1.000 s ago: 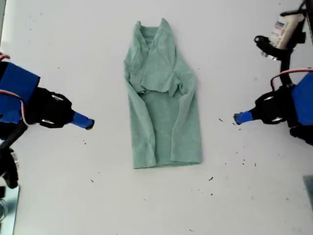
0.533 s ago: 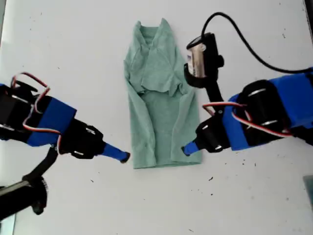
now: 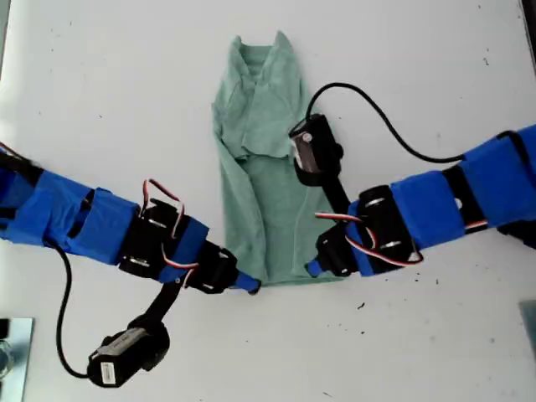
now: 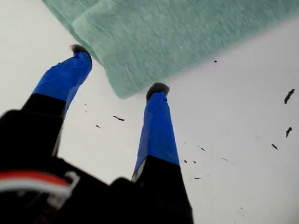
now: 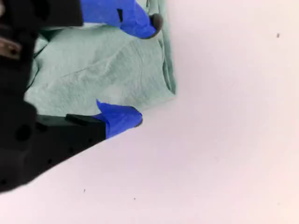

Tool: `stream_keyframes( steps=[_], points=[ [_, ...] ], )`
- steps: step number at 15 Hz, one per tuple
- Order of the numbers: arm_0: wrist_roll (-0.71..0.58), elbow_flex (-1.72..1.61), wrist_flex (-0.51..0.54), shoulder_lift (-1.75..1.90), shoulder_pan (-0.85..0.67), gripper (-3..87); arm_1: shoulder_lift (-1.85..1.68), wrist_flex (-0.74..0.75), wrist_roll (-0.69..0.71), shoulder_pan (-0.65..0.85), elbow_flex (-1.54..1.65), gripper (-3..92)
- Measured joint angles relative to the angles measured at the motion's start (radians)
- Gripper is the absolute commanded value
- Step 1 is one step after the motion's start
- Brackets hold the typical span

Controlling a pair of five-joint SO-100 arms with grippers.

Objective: Fold t shirt

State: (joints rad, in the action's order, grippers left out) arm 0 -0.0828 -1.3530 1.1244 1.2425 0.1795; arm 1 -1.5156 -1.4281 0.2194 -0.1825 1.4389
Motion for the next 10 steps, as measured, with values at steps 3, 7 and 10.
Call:
stream_keyframes(
  steps=[3,7,10],
  points=[
    [0.015,0.091,0.014,-0.135,-0.052,6.6,-0.011,0.275,-0.028,-0.003,0.244,16.5],
    [0.028,0.149,0.026,-0.196,-0.066,-0.3,0.046,0.495,-0.060,-0.023,0.334,-0.5],
    [-0.014,0.202,0.041,-0.199,-0.064,-0.3,0.060,0.471,-0.048,-0.032,0.301,-0.5]
  ],
)
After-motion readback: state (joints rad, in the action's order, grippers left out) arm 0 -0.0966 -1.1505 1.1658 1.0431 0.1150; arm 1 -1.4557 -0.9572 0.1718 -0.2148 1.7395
